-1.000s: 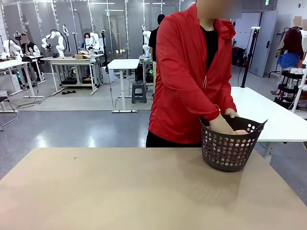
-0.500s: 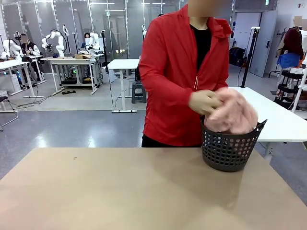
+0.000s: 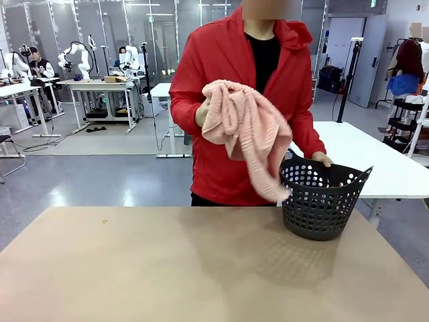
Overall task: Fold the towel.
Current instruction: Grab the top end of the 100 cm Hotel Towel extended by the human.
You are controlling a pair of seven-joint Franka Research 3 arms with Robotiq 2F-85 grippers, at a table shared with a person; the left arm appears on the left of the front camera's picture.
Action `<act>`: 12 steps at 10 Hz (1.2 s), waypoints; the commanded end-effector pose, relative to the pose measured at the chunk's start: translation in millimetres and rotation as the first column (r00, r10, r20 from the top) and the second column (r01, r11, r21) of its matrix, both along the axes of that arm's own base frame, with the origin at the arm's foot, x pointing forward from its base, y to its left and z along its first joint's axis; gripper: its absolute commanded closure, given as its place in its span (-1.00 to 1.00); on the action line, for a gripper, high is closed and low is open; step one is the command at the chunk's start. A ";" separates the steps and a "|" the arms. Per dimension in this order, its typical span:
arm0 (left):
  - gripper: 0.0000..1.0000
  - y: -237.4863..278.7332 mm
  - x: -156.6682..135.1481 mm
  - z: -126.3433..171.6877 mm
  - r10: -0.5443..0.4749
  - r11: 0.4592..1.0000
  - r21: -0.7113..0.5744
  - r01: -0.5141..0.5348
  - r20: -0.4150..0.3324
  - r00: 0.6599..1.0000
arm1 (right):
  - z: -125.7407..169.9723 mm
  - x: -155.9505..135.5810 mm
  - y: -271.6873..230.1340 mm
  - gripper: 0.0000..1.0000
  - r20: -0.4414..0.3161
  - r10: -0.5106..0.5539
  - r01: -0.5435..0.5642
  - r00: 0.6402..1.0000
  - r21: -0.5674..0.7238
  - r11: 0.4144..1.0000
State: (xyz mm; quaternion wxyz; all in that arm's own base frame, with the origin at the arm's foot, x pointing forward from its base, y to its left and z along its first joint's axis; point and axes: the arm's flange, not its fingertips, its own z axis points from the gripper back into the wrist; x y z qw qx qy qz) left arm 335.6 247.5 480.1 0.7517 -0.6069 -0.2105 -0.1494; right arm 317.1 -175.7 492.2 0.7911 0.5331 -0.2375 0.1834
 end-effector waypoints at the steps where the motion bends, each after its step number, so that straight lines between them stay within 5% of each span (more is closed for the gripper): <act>1: -1.00 0.4 -1.7 -0.1 -0.011 1.000 -0.016 0.011 0.013 1.000 | 0.8 0.6 -0.8 -1.00 0.020 0.006 -0.006 1.000 0.009 1.000; 12: -1.00 0.4 -1.7 -0.1 -0.011 1.000 -0.016 0.011 0.013 1.000 | 0.8 0.6 -0.8 -1.00 0.020 0.006 -0.006 1.000 0.009 1.000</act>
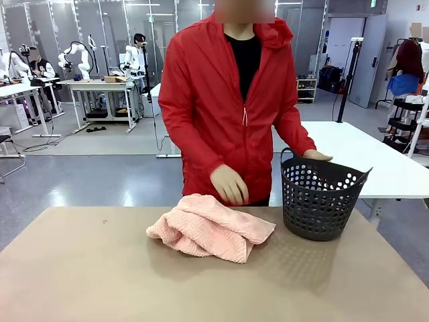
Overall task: Fold the towel.
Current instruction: Grab the top end of the 100 cm Hotel Towel extended by the human.
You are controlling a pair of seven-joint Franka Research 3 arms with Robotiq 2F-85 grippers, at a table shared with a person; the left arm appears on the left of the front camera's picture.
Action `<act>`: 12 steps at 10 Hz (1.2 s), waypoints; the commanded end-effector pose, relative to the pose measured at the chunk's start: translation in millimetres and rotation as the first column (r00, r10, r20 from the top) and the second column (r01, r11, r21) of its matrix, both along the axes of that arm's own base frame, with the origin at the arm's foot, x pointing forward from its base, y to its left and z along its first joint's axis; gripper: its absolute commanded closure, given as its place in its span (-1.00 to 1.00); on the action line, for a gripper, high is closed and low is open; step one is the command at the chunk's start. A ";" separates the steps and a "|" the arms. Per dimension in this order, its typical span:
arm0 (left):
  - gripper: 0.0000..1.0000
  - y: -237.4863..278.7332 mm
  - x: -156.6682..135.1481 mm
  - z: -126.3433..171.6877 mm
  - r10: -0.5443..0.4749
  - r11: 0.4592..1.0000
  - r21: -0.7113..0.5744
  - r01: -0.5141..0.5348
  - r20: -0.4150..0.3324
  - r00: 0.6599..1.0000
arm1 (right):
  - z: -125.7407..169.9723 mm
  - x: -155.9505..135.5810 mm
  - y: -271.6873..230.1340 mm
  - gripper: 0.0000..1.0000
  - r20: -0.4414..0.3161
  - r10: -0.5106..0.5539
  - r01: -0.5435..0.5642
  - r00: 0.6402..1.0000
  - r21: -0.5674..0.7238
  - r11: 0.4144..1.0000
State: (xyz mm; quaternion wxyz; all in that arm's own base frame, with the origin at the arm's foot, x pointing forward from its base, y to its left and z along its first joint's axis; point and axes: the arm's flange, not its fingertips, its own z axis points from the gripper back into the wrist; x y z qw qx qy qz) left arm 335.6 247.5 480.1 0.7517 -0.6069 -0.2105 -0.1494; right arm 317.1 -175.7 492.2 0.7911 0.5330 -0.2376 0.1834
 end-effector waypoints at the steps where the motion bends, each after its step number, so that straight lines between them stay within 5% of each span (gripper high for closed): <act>1: -1.00 0.4 -1.7 -0.1 -0.011 1.000 -0.016 0.011 0.013 1.000 | 0.8 0.6 -0.8 -1.00 0.020 0.006 -0.006 1.000 0.009 1.000; 12: -1.00 0.4 -1.7 -0.1 -0.011 1.000 -0.016 0.011 0.013 1.000 | 0.8 0.6 -0.8 -1.00 0.020 0.006 -0.006 1.000 0.009 1.000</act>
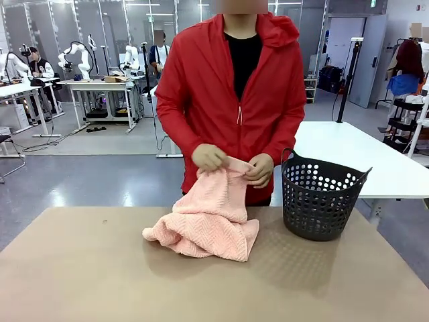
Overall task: Fold the towel.
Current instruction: Grab the top end of the 100 cm Hotel Towel extended by the human.
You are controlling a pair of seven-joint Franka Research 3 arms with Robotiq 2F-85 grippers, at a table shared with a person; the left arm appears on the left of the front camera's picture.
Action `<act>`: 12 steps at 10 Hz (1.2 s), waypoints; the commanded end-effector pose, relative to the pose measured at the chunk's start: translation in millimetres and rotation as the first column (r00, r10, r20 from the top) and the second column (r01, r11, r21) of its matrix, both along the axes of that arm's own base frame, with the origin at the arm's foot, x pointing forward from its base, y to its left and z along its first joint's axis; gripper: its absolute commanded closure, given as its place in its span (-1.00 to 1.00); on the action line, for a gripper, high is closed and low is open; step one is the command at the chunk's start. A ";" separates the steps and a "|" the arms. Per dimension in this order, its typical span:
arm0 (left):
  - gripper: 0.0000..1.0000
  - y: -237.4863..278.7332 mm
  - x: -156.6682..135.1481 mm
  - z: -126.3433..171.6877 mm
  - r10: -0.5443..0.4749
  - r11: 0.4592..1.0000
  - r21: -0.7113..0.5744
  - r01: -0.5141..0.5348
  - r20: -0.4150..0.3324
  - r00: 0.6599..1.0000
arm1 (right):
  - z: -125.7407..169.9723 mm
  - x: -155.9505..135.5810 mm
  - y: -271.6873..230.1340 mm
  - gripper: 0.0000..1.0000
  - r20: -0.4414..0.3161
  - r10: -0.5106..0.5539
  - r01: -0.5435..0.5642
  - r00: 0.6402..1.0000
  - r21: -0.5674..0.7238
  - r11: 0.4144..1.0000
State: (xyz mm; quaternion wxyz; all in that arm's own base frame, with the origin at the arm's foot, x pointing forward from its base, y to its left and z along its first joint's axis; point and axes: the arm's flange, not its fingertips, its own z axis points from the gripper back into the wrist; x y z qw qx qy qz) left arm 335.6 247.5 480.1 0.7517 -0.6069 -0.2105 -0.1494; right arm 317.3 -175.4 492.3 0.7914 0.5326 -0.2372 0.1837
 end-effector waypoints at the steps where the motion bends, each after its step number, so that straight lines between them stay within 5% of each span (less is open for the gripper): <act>1: -1.00 0.4 -1.7 -0.1 -0.011 1.000 -0.016 0.011 0.013 1.000 | 0.7 0.5 -1.1 -1.00 0.020 0.006 -0.006 1.000 0.010 1.000; 12: -1.00 0.4 -1.7 -0.1 -0.011 1.000 -0.016 0.011 0.013 1.000 | 0.7 0.5 -1.1 -1.00 0.020 0.006 -0.006 1.000 0.010 1.000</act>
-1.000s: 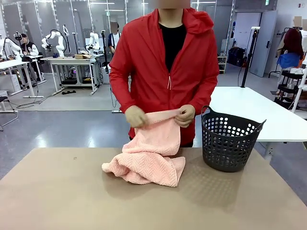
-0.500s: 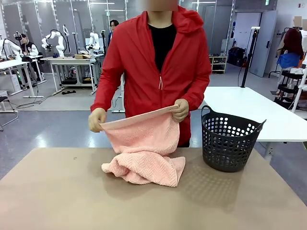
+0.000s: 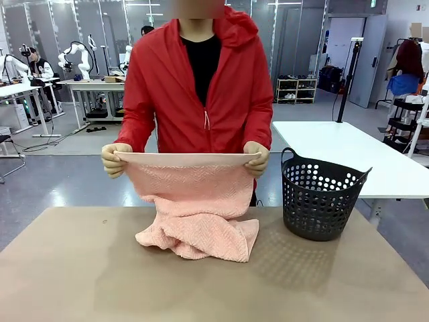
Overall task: Fold the towel.
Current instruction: Grab the top end of the 100 cm Hotel Towel extended by the human.
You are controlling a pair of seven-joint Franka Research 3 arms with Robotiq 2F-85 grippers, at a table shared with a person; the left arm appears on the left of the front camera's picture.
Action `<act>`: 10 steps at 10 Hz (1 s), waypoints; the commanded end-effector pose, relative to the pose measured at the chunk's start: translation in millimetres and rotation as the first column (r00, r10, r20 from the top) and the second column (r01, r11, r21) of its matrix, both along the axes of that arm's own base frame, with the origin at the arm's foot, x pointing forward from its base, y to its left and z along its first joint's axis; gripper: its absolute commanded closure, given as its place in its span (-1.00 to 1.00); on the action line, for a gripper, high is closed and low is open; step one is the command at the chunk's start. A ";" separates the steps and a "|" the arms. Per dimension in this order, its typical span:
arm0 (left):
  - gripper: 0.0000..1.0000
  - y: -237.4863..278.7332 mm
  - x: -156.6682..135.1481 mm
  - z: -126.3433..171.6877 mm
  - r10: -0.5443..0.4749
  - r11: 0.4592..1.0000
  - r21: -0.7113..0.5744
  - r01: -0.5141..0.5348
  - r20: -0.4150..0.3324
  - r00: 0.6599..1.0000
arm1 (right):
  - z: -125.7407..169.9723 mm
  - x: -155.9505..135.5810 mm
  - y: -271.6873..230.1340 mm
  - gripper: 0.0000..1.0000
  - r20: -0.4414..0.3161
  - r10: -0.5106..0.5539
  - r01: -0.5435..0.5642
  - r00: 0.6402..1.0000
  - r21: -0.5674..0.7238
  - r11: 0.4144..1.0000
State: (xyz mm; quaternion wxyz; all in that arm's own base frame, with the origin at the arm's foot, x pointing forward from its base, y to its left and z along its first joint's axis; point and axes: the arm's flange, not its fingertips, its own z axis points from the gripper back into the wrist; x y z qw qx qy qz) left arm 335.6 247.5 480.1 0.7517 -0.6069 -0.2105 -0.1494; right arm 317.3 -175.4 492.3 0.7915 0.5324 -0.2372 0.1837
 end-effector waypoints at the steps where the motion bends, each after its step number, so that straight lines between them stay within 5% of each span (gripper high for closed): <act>1: -1.00 0.4 -1.7 -0.1 -0.011 1.000 -0.016 0.011 0.013 1.000 | 0.6 0.5 -1.1 -1.00 0.020 0.006 -0.006 1.000 0.010 1.000; 6: -1.00 0.0 0.0 0.0 0.000 1.000 0.000 0.000 0.000 1.000 | 0.6 0.5 -1.1 -1.00 0.020 0.006 -0.006 1.000 0.010 1.000; 7: -1.00 2.1 2.6 22.0 -0.013 0.995 0.103 0.001 0.116 0.993 | 0.0 0.0 0.0 -1.00 0.000 0.000 0.000 1.000 0.000 1.000; 8: -1.00 -4.4 1.0 63.8 -0.053 0.965 0.261 -0.015 0.251 0.966 | 34.2 -1.5 5.6 -1.00 0.109 0.036 -0.023 0.993 -0.118 0.993; 10: -1.00 -34.5 -6.6 130.9 -0.169 0.885 0.465 -0.041 0.401 0.900 | 105.3 -9.2 38.8 -1.00 0.231 0.158 -0.078 0.960 -0.321 0.944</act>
